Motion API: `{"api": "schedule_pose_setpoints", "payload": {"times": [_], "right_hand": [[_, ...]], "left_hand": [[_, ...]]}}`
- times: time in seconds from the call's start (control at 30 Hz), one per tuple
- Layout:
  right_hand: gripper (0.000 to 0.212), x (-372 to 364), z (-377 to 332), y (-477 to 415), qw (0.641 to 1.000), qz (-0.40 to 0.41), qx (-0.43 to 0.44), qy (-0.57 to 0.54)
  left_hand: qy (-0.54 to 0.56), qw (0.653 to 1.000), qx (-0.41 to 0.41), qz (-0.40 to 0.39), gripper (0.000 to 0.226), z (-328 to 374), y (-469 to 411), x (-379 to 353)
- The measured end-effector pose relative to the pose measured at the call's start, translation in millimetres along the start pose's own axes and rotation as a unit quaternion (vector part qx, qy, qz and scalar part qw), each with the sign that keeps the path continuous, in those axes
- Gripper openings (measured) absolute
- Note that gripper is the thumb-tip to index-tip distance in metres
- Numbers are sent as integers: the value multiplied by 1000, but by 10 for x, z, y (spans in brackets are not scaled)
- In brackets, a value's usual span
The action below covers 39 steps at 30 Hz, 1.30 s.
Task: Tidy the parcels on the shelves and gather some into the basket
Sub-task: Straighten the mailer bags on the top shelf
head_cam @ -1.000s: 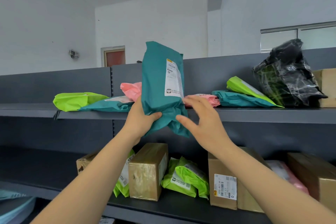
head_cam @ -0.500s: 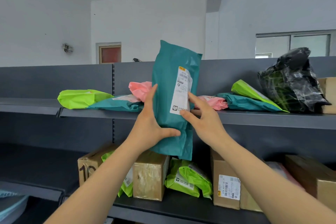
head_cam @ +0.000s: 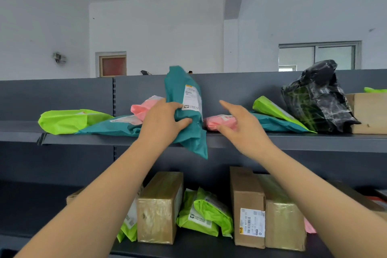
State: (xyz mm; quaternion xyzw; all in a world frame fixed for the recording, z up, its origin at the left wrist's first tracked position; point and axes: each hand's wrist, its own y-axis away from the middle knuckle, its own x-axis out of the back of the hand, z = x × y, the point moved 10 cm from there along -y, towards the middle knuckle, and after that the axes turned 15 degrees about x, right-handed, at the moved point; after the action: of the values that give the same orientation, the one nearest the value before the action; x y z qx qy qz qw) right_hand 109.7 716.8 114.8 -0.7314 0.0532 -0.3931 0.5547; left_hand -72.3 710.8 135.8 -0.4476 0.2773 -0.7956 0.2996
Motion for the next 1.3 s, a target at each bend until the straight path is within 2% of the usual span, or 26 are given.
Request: {"api": "schedule_pose_setpoints", "payload": {"times": [0.13,0.27,0.37,0.47,0.73,0.83,0.93,1.07,1.2,1.3], "right_hand": [[66,157,371,-16,992,-36,-10,120],[62,148,598,-77,966,-110,-16,232],[50,75,756,-106,956,-153,-58,244],[31,50,774,-151,953,-155,-59,255],[16,44,700,-222,950,-138,-24,277],[19,105,659,-225,960,-87,-12,266],[15,341,604,-198,979,43,-20,197],[10,610,336,-82,975,164,12,150],[6,525,30,154,976,131,86,150],[8,389,31,369,985,91,88,119]], "left_hand": [[-28,998,17,-55,50,16,-140,-117],[-65,991,33,-108,52,34,-242,-276],[-89,986,21,-143,49,47,-340,-373],[-101,981,27,-163,48,-5,-409,-448],[-98,983,25,-151,47,-104,-481,-525],[-109,986,11,-124,48,-122,-473,-504],[-105,989,0,-102,46,-169,-461,-472],[-135,988,-5,-81,46,-218,-453,-452],[-103,993,-52,22,50,18,-323,-180],[-54,993,-95,39,52,241,-142,-8]]}}
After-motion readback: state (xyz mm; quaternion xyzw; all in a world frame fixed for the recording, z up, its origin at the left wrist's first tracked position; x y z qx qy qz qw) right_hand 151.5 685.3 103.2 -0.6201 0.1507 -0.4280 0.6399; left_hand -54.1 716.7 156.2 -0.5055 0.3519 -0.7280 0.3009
